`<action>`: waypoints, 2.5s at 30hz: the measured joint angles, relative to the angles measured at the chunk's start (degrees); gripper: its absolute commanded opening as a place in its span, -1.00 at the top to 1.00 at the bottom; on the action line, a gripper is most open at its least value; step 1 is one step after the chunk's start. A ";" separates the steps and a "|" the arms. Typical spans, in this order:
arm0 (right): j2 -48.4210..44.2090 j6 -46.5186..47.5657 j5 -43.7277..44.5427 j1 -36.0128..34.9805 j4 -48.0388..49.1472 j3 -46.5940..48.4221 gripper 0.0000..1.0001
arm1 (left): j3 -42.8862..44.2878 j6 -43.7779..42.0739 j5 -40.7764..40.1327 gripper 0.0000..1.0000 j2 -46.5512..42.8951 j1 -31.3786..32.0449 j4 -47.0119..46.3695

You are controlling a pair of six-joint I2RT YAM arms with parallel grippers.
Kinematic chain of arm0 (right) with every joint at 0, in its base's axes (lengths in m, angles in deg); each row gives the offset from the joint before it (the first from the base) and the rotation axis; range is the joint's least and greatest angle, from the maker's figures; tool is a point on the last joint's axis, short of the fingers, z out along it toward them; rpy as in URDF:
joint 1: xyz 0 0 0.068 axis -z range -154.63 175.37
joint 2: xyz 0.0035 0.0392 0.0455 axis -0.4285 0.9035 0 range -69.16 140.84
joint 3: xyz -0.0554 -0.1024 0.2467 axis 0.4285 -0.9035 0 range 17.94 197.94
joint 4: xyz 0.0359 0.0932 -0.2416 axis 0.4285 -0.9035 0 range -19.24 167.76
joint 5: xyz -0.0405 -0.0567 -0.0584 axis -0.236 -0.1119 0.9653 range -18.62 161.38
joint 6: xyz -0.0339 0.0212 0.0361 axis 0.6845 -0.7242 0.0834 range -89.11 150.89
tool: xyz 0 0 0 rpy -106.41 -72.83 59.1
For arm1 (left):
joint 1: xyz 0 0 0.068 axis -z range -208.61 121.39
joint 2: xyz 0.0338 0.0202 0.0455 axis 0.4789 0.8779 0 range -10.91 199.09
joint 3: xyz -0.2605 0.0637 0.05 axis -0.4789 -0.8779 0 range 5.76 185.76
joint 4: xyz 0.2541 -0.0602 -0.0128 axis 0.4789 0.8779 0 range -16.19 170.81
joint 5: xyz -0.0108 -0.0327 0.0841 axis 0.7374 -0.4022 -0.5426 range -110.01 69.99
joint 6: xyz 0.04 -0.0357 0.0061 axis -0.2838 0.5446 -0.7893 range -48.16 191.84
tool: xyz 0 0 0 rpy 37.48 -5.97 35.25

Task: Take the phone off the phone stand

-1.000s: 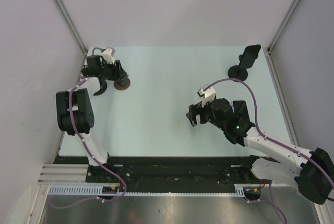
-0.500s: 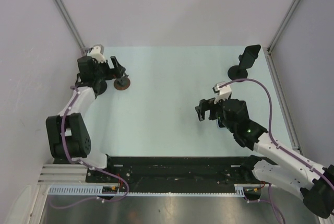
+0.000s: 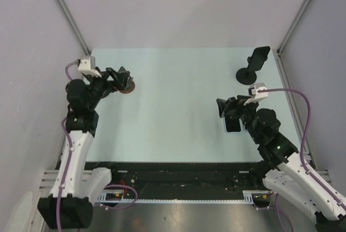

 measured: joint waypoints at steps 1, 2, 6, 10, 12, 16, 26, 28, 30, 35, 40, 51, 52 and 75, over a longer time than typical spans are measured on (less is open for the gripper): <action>0.72 0.02 0.17 1.11 -1.20 0.79 -0.99 | -0.63 0.00 0.13 -1.00 -2.64 0.00 0.52; 1.77 0.00 0.44 2.32 -2.34 1.88 -1.00 | -1.46 0.00 0.33 -1.00 -5.25 0.00 0.96; 7.19 0.04 0.92 7.89 -5.75 7.98 -0.99 | -4.28 -0.09 1.90 -1.00 -11.15 0.31 4.11; 14.23 0.07 1.60 14.12 -8.74 15.34 -1.00 | -7.80 -1.60 0.98 -1.00 -13.42 4.22 8.31; 17.53 0.04 1.84 16.79 -9.51 18.56 -0.99 | -9.70 -3.19 -0.90 -1.00 -13.81 7.04 11.39; 24.57 0.00 1.79 23.30 -10.23 24.30 -1.00 | -11.02 -6.58 -6.82 -1.00 -14.62 10.60 17.55; 39.39 2.56 -9.84 40.11 -2.58 30.53 -0.99 | -11.02 -10.51 -16.55 -1.00 -16.31 15.65 21.40; 41.68 3.15 -13.64 42.56 0.33 31.41 -0.99 | -11.02 -10.88 -17.14 -1.00 -16.31 16.24 21.73; 44.06 4.11 -17.59 44.74 3.32 32.41 -0.99 | -11.02 -11.08 -17.73 -1.00 -16.31 16.70 21.94; 48.72 7.91 -24.09 46.38 8.61 34.51 -1.00 | -11.02 -11.19 -18.12 -1.00 -16.26 17.03 22.10; 52.70 10.56 -27.96 46.49 11.69 36.20 -1.00 | -11.02 -11.56 -18.05 -1.00 -15.63 17.07 22.14; 59.89 14.84 -31.87 46.93 13.84 38.14 -0.96 | -11.02 -11.61 -17.57 -1.00 -14.05 17.07 22.29; 60.28 15.10 -32.37 46.97 13.94 38.18 -0.94 | -11.02 -11.61 -17.55 -1.00 -13.92 17.07 22.32; 58.53 19.04 -34.67 36.92 7.61 38.77 1.00 | -11.02 -11.93 -14.71 -1.00 -13.27 16.20 22.32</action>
